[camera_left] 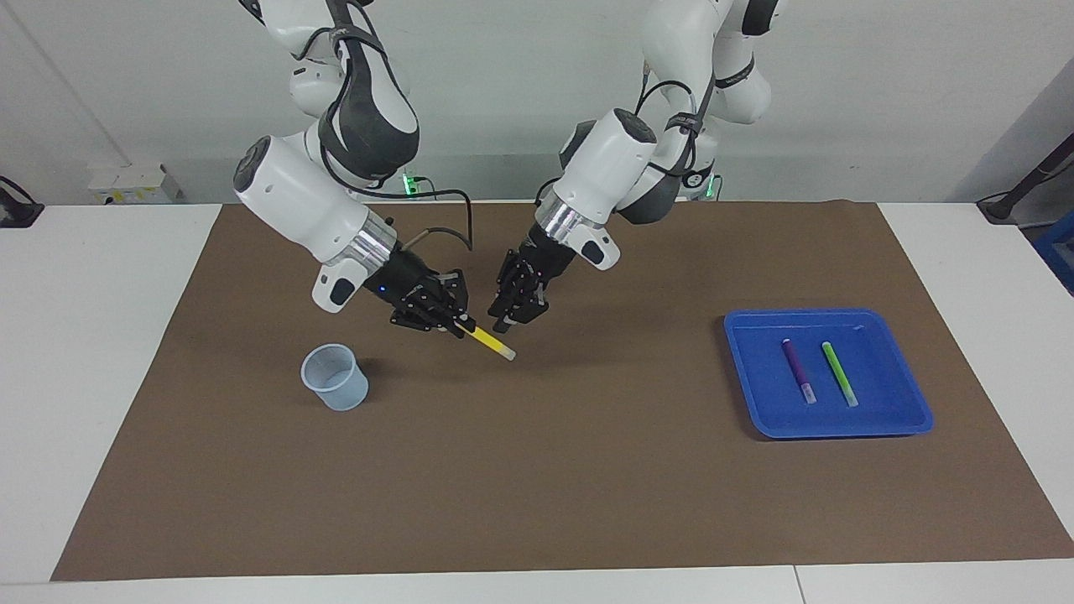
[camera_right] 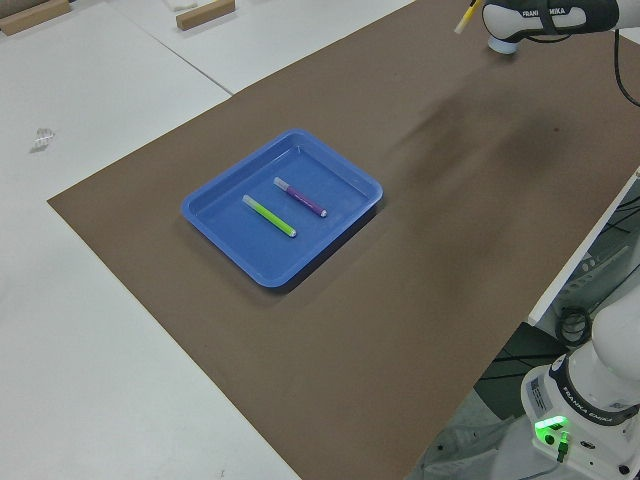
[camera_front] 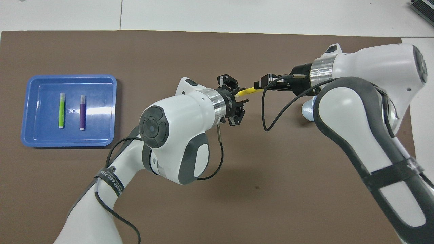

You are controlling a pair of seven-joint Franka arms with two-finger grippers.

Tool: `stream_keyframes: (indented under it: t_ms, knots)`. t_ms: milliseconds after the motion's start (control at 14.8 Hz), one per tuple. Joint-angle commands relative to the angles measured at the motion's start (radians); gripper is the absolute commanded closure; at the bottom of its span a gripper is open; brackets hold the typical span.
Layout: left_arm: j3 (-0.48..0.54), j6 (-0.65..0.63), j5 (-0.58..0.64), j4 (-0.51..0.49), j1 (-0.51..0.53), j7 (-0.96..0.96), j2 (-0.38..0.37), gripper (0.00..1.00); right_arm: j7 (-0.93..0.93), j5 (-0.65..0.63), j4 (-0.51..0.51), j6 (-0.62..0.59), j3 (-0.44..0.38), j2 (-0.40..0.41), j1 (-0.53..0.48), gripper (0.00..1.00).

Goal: Transfer and insert pens with both arms
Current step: 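Open the left gripper, releasing the yellow pen to the right gripper, then insert the yellow pen into the cup while the left gripper returns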

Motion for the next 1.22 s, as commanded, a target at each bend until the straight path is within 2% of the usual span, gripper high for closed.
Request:
stream_keyframes:
  t_ms: [0, 203, 271, 339, 542, 678, 881, 1152]
  knots:
    - [0.016, -0.126, -0.002, -0.015, 0.039, 0.073, -0.055, 0.64, -0.018, -0.094, 0.007, -0.055, -0.004, -0.017, -0.035, 1.00]
    - [0.019, -0.218, 0.016, -0.009, 0.102, 0.293, -0.065, 0.63, -0.024, -0.247, 0.028, -0.166, -0.005, -0.036, -0.094, 1.00]
    - [0.019, -0.219, 0.019, -0.018, 0.135, 0.370, -0.068, 0.47, -0.024, -0.291, 0.028, -0.195, -0.005, -0.046, -0.106, 1.00]
    - [0.018, -0.230, 0.019, -0.034, 0.187, 0.421, -0.078, 0.40, -0.026, -0.337, 0.028, -0.218, -0.005, -0.049, -0.123, 1.00]
    - [0.019, -0.259, 0.019, -0.039, 0.249, 0.513, -0.081, 0.39, -0.032, -0.454, 0.031, -0.253, -0.004, -0.055, -0.164, 1.00]
    - [0.019, -0.325, 0.019, -0.037, 0.301, 0.542, -0.088, 0.00, -0.032, -0.522, 0.033, -0.266, -0.004, -0.055, -0.172, 1.00]
    - [0.019, -0.429, 0.019, -0.029, 0.388, 0.764, -0.098, 0.00, -0.030, -0.559, 0.036, -0.258, -0.005, -0.055, -0.190, 1.00]
    - [0.021, -0.586, 0.022, -0.031, 0.536, 1.183, -0.114, 0.00, -0.029, -0.600, 0.036, -0.244, -0.005, -0.053, -0.203, 1.00]
